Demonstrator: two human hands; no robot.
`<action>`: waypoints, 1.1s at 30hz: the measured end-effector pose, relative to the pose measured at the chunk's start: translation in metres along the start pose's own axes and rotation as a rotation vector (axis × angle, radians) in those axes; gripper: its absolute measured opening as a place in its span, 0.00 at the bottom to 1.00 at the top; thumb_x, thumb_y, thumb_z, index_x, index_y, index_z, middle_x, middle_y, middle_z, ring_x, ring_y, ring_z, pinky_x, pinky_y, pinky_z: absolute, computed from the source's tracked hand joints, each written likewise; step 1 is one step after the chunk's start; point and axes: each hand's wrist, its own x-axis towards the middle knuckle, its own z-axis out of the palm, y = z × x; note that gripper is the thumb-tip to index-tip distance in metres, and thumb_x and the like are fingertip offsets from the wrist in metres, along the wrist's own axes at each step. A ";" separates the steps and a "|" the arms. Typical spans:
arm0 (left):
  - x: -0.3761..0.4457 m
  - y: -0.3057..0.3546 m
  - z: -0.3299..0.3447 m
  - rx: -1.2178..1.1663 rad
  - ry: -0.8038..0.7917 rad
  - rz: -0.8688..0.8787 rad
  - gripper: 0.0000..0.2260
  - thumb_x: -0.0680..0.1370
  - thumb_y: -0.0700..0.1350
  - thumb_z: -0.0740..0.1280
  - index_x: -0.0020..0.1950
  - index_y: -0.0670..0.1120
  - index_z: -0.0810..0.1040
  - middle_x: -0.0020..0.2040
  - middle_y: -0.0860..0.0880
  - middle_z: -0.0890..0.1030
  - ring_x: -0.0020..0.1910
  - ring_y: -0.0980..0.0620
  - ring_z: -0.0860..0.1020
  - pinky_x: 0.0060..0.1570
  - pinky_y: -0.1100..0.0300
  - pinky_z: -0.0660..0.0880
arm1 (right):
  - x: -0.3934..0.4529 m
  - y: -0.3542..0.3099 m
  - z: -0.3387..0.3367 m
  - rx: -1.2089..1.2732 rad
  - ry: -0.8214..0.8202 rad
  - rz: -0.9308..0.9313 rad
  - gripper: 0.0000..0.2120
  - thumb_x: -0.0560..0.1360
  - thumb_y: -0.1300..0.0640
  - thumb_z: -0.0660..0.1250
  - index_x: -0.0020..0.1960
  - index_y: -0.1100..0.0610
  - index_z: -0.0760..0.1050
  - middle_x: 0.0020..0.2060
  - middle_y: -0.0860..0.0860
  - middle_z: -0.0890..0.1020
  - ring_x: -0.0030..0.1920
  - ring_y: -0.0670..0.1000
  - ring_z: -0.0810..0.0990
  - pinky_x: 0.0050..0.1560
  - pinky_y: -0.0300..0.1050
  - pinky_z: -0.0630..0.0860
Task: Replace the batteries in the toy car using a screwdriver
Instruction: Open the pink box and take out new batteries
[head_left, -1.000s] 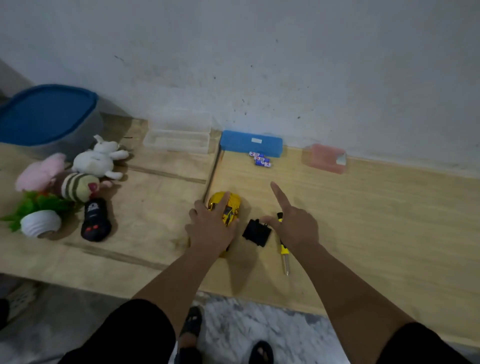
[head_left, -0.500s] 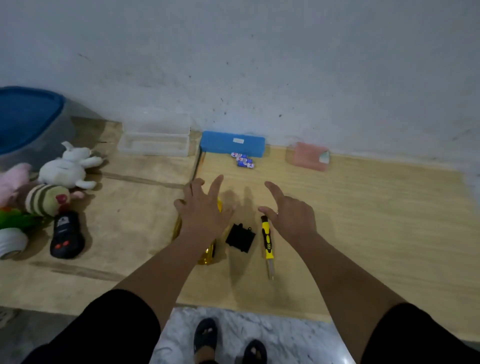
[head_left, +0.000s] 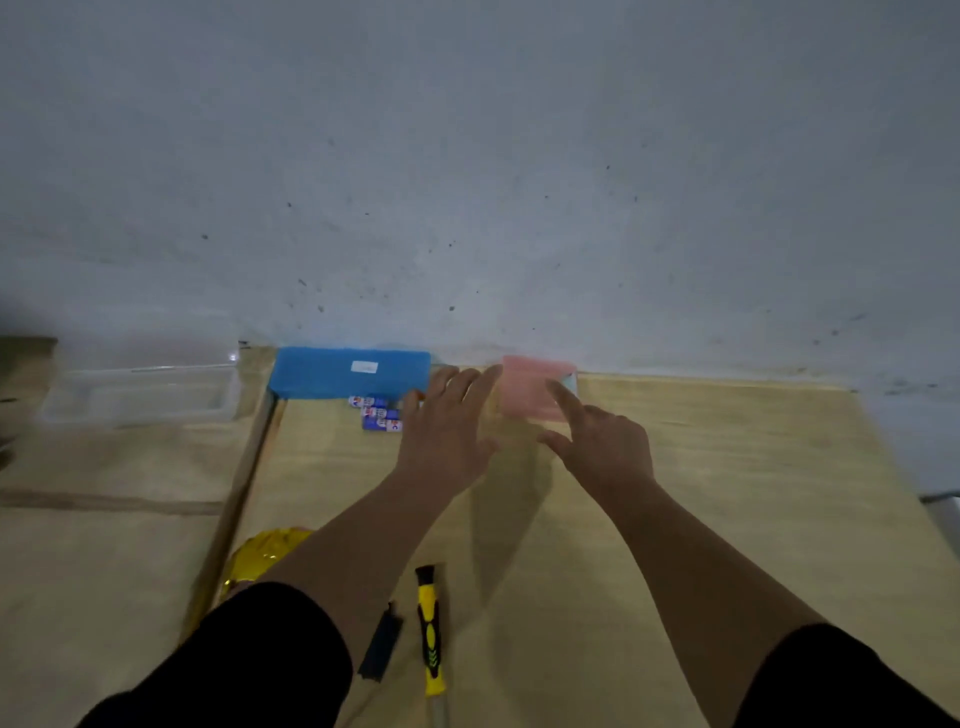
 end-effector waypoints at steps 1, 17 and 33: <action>0.008 0.004 0.008 0.005 0.002 0.001 0.36 0.73 0.54 0.66 0.76 0.55 0.52 0.71 0.54 0.63 0.72 0.51 0.57 0.63 0.50 0.60 | 0.009 0.006 0.007 -0.013 -0.006 -0.028 0.30 0.78 0.37 0.52 0.76 0.46 0.50 0.58 0.53 0.79 0.50 0.57 0.81 0.44 0.46 0.74; 0.064 0.011 0.048 -0.038 0.030 0.009 0.36 0.70 0.53 0.71 0.74 0.54 0.58 0.62 0.52 0.76 0.65 0.51 0.69 0.57 0.51 0.63 | 0.053 0.029 0.067 0.004 0.448 -0.213 0.21 0.73 0.42 0.60 0.53 0.55 0.81 0.26 0.50 0.77 0.18 0.51 0.73 0.20 0.36 0.65; 0.063 0.011 0.049 0.054 0.086 0.028 0.38 0.64 0.47 0.75 0.70 0.56 0.63 0.61 0.53 0.77 0.61 0.51 0.71 0.52 0.49 0.65 | 0.071 0.033 0.049 -0.250 0.632 -0.463 0.10 0.72 0.51 0.67 0.40 0.58 0.78 0.27 0.52 0.74 0.19 0.52 0.71 0.22 0.39 0.66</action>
